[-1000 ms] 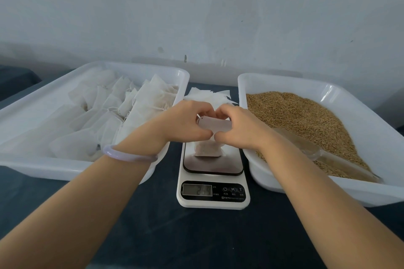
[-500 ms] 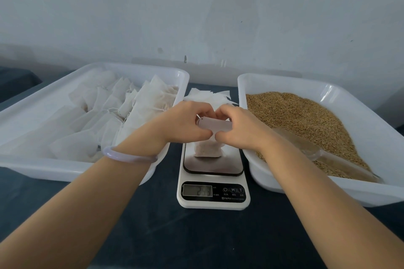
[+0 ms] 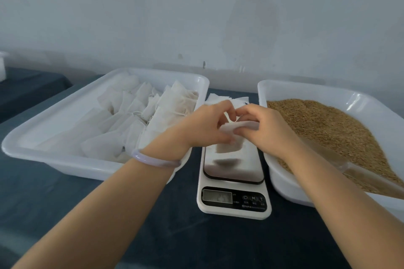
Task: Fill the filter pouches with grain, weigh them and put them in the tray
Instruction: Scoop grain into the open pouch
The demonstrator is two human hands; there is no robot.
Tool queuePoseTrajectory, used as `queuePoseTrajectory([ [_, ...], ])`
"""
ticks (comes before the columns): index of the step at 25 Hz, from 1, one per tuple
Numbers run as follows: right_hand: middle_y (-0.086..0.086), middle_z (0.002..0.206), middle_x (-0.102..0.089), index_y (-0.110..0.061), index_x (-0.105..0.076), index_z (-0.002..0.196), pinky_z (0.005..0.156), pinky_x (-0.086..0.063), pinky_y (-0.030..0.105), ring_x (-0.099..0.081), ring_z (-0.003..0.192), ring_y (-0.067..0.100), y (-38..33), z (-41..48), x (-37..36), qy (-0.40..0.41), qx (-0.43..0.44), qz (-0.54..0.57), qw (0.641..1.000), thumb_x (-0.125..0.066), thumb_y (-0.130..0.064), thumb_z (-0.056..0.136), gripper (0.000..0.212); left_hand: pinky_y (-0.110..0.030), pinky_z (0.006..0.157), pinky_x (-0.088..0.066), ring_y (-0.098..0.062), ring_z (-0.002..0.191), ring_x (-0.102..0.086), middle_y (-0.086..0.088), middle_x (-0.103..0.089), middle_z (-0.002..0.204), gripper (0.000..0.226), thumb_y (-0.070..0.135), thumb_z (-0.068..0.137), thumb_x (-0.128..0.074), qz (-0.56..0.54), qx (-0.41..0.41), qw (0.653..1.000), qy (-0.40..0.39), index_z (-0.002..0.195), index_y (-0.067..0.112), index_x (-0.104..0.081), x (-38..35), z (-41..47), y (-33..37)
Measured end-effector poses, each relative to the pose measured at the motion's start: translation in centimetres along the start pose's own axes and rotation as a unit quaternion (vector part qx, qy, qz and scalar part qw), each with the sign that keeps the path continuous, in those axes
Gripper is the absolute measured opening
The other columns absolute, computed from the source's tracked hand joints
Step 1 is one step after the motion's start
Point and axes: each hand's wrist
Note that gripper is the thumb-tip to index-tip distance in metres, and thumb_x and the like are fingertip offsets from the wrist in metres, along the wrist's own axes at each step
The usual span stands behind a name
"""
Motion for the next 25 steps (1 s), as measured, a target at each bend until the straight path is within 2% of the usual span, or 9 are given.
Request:
queuePoseTrajectory([
  [2,-0.021,0.084,-0.063,-0.037,-0.059,0.101,0.065,-0.04,0.002,-0.057,0.077,-0.014,-0.3,0.0,-0.1,0.028,0.013,0.021,0.999,-0.075,-0.021,0.076,0.033,-0.014,0.058,-0.033,-0.004,0.066,-0.047,0.013,-0.051,0.071,0.027,0.017,0.075,-0.073,0.013,0.016,0.999,0.025,0.094,0.023,-0.056,0.4,-0.1,0.1],
  [5,-0.011,0.086,-0.066,-0.027,-0.06,0.105,0.066,-0.045,0.01,-0.059,0.071,0.0,-0.6,0.3,-0.2,0.055,0.013,0.051,0.997,-0.078,-0.024,0.074,0.036,-0.021,0.057,-0.038,-0.012,0.063,-0.049,0.004,-0.052,0.065,0.009,0.015,0.075,-0.071,-0.047,0.08,0.992,0.089,0.077,0.013,-0.063,2.7,-1.4,-0.5],
  [7,-0.01,0.085,-0.067,-0.026,-0.06,0.103,0.067,-0.046,0.012,-0.06,0.073,0.003,-0.4,0.3,-0.1,0.052,0.012,0.06,0.997,-0.077,-0.025,0.075,0.033,-0.02,0.053,-0.041,-0.012,0.055,-0.051,0.001,-0.052,0.06,0.008,0.017,0.071,-0.073,-0.146,0.133,0.966,0.165,0.069,0.014,-0.065,5.7,-3.1,-1.8],
  [9,-0.011,0.082,-0.068,-0.03,-0.061,0.099,0.068,-0.046,0.013,-0.06,0.074,0.002,-0.3,0.3,-0.1,0.044,0.018,0.05,0.998,-0.076,-0.026,0.076,0.028,-0.019,0.047,-0.043,-0.012,0.047,-0.055,0.003,-0.056,0.054,0.009,0.017,0.07,-0.069,-0.146,0.199,0.947,0.207,0.062,0.018,-0.064,8.5,-5.4,-4.0],
  [12,-0.013,0.081,-0.069,-0.036,-0.061,0.092,0.069,-0.047,0.014,-0.06,0.075,0.002,-0.5,0.4,-0.3,0.034,0.028,0.036,0.998,-0.075,-0.027,0.076,0.023,-0.021,0.046,-0.051,-0.015,0.05,-0.064,-0.01,-0.066,0.073,0.01,0.001,0.082,-0.06,-0.06,0.323,0.94,0.09,0.078,0.009,-0.063,10.2,-8.6,-7.3],
  [16,-0.011,0.08,-0.068,-0.032,-0.063,0.093,0.066,-0.045,0.009,-0.059,0.07,0.0,-0.4,0.5,-0.4,0.024,0.027,0.027,0.999,-0.074,-0.025,0.078,0.02,-0.031,0.07,-0.055,-0.023,0.072,-0.068,-0.009,-0.067,0.093,0.027,0.01,0.083,-0.065,0.028,0.444,0.891,-0.089,0.108,0.01,-0.056,9.3,-9.7,-9.9],
  [20,-0.012,0.079,-0.067,-0.029,-0.064,0.093,0.063,-0.042,0.005,-0.057,0.066,-0.003,-0.3,0.3,-0.4,0.024,0.028,0.026,0.999,-0.073,-0.022,0.079,0.018,-0.036,0.08,-0.054,-0.027,0.084,-0.062,-0.01,-0.058,0.113,0.045,0.02,0.085,-0.07,0.101,0.478,0.869,-0.08,0.123,0.003,-0.053,9.6,-9.1,-9.6],
  [22,-0.012,0.078,-0.066,-0.026,-0.065,0.094,0.063,-0.041,0.004,-0.057,0.066,-0.004,-0.2,0.4,-0.4,0.03,0.029,0.017,0.999,-0.072,-0.019,0.08,0.017,-0.034,0.086,-0.047,-0.028,0.099,-0.056,-0.011,-0.057,0.121,0.047,0.024,0.086,-0.068,0.194,0.46,0.864,-0.07,0.126,0.005,-0.052,10.0,-8.8,-8.8],
  [25,-0.013,0.077,-0.065,-0.024,-0.066,0.094,0.063,-0.04,0.002,-0.056,0.067,-0.004,-0.2,0.6,-0.4,0.03,0.027,0.002,0.999,-0.07,-0.017,0.082,0.015,-0.03,0.091,-0.041,-0.021,0.108,-0.054,-0.003,-0.061,0.118,0.03,0.024,0.086,-0.063,0.209,0.317,0.923,0.059,0.115,0.019,-0.057,9.8,-7.1,-5.8],
])
Point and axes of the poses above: each hand's wrist, its own z-axis towards the middle knuckle, its own x-axis out of the back of the hand, y = z × x
